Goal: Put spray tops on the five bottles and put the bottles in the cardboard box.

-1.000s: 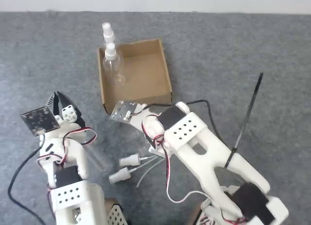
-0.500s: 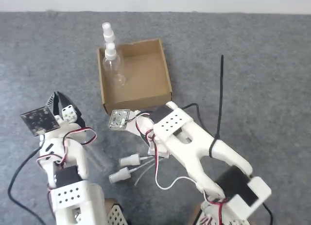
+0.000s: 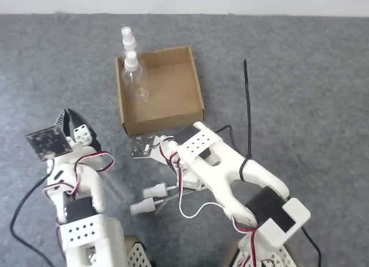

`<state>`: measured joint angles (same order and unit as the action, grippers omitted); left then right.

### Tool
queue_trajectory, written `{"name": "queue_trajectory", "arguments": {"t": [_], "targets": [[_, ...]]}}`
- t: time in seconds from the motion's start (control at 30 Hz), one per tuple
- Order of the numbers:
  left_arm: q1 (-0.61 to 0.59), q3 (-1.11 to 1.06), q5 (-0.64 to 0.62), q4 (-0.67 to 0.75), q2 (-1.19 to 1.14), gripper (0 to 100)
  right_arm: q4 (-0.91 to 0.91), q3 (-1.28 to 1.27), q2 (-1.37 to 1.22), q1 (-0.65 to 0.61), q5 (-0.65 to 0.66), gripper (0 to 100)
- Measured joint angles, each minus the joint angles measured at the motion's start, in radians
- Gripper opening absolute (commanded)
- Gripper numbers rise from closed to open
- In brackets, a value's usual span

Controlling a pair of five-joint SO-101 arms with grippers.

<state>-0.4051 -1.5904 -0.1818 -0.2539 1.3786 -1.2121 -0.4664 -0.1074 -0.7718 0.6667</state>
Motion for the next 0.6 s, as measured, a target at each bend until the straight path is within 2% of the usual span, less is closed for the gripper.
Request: {"name": "queue_trajectory", "arguments": {"t": [0.13,0.6], "targets": [[0.0,0.0,0.002,0.0,0.0,2,0.0,0.0,0.0,0.003,0.0,10.8],[0.0,0.0,0.002,0.0,0.0,2,-0.132,0.0,0.164,0.02,-0.002,10.0]]}}
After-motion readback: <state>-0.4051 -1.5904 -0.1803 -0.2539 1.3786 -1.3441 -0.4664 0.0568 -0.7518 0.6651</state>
